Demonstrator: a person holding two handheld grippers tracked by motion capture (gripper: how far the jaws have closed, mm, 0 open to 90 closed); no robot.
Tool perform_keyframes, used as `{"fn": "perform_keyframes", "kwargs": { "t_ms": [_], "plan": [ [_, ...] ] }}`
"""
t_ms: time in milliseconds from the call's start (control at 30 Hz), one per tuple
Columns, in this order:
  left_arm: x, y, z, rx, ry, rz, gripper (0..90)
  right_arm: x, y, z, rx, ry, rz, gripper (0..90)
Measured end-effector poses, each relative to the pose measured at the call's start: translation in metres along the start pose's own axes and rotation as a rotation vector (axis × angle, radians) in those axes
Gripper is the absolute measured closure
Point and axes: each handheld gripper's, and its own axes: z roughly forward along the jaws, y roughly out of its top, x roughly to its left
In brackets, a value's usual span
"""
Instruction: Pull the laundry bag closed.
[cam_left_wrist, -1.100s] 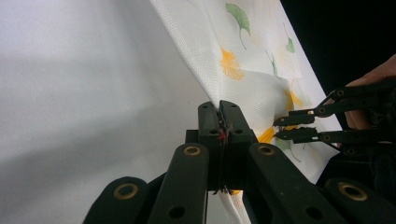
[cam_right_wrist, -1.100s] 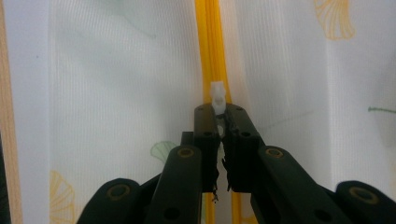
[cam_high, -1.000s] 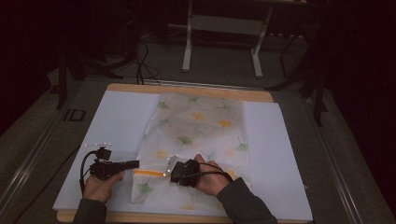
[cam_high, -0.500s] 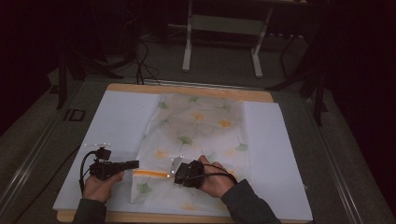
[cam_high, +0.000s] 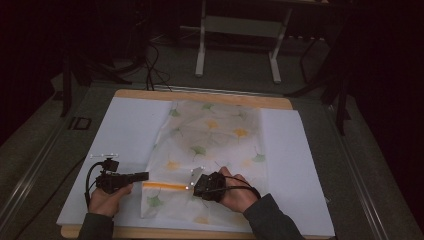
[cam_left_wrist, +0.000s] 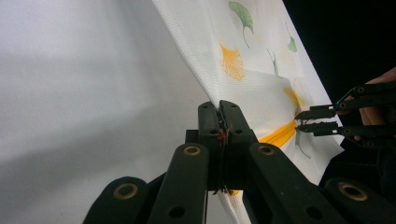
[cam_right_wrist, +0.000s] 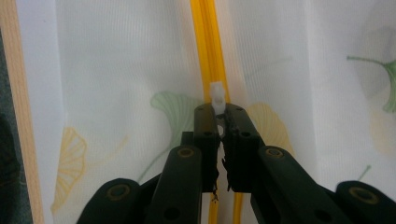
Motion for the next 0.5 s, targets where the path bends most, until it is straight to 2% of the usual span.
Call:
{"fn": "perform_keyframes", "kwargs": {
  "t_ms": [500],
  "plan": [
    [0.0, 0.0, 0.0, -0.004, 0.001, 0.0, 89.2, -0.003, -0.015, -0.006, -0.004, -0.003, 0.031, 84.6]
  ]
}}
